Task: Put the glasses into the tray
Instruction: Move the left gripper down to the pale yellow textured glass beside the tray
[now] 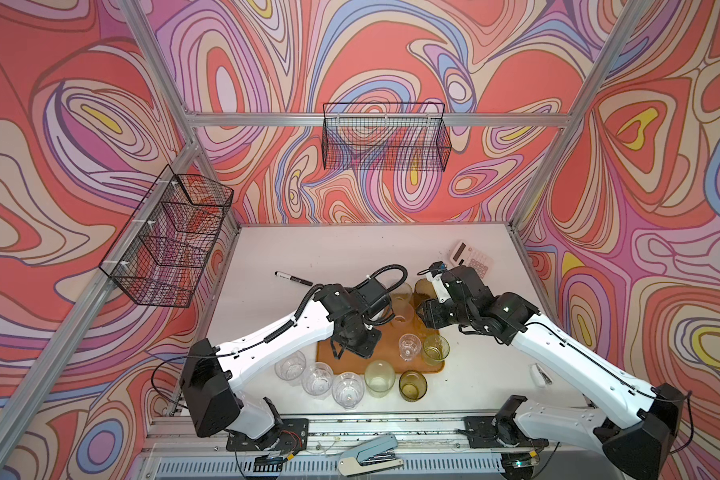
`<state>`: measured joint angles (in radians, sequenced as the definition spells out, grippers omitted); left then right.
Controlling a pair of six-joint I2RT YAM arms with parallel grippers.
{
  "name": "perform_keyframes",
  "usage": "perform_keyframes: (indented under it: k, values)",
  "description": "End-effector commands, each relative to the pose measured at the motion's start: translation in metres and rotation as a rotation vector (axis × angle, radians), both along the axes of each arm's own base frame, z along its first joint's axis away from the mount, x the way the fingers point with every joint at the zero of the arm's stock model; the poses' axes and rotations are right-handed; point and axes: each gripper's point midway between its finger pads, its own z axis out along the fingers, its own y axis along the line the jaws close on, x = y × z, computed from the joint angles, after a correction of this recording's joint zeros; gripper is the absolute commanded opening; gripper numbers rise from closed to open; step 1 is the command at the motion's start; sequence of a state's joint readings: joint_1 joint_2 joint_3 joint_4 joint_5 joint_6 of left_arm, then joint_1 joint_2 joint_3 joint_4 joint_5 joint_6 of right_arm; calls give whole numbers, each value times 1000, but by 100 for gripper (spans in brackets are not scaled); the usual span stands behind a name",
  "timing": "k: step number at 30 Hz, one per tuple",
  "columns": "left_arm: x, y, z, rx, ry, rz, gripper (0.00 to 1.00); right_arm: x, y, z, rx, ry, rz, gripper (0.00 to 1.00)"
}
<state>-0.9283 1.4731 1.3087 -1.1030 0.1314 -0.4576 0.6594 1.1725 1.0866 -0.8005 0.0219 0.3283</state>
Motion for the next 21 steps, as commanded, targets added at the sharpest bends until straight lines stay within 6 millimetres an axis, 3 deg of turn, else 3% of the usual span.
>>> perform_keyframes:
  k: [1, 15, 21]
  values:
    - [-6, 2, 1, -22, 3, 37, 36, 0, 1, 6, 30, 7, -14, 67]
    - [-30, 5, -7, -58, 29, 32, 37, -10, 0, 9, 121, 45, -81, 67]
    - [-30, 10, -8, -46, 8, 45, 37, -12, -5, 13, 133, 47, -119, 68]
